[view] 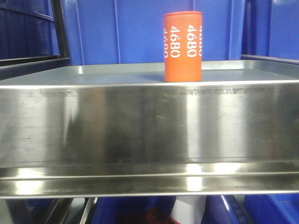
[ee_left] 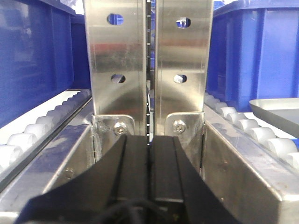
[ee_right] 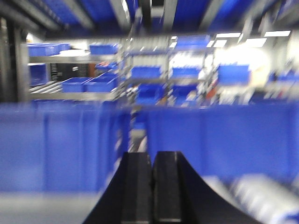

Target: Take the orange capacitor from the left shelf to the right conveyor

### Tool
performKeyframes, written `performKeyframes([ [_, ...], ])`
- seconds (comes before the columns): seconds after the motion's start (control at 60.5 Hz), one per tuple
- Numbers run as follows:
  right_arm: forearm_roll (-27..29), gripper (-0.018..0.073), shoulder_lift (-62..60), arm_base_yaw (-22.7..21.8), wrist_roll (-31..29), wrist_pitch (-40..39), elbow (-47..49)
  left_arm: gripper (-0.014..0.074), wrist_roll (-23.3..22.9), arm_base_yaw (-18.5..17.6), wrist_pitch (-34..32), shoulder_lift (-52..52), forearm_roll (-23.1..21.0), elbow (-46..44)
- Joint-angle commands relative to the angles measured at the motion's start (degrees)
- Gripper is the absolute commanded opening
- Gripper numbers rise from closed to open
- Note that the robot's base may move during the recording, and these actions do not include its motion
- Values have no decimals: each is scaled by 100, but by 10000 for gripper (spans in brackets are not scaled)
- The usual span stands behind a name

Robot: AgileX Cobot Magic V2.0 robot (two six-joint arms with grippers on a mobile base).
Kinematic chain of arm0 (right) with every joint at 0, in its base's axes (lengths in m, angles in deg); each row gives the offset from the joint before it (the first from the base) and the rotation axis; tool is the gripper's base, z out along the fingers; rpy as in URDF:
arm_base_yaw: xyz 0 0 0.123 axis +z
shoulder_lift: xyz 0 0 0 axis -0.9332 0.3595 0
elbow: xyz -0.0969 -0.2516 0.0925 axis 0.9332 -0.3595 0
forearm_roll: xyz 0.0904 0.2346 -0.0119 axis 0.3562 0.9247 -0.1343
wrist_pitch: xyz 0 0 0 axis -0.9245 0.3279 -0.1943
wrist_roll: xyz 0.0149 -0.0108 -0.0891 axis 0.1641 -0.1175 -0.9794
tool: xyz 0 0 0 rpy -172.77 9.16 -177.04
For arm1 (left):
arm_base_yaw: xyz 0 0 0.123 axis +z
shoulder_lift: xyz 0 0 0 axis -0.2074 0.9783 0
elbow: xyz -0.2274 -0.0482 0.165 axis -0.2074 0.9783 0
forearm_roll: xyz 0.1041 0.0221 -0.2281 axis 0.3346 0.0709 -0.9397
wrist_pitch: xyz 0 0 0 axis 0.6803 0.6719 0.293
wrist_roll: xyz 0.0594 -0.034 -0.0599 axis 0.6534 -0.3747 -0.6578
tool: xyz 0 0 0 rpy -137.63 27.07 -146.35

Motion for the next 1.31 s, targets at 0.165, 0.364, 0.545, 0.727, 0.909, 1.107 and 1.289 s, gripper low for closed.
performKeyframes([
  [0.165,22,52,2141,690,43,1304,2565,-105,0,8,-484,58,-31,-45],
  [0.364,164,52,3680,2147,13,2493,3673,-105,0,8,-484,58,-31,-45],
  [0.545,158,212,4623,3341,19,2350,3795,-105,0,8,-484,58,-31,-45],
  [0.727,171,644,5578,3742,243,2141,3795,-105,0,8,-484,58,-31,-45],
  [0.909,213,631,6316,3742,289,1592,3795,-105,0,8,-484,58,-31,-45],
  [1.107,213,631,6928,3742,289,1104,3795,-105,0,8,-484,58,-31,-45],
  [1.289,213,510,7366,3742,289,816,3795,-105,0,8,-484,58,-31,-45],
])
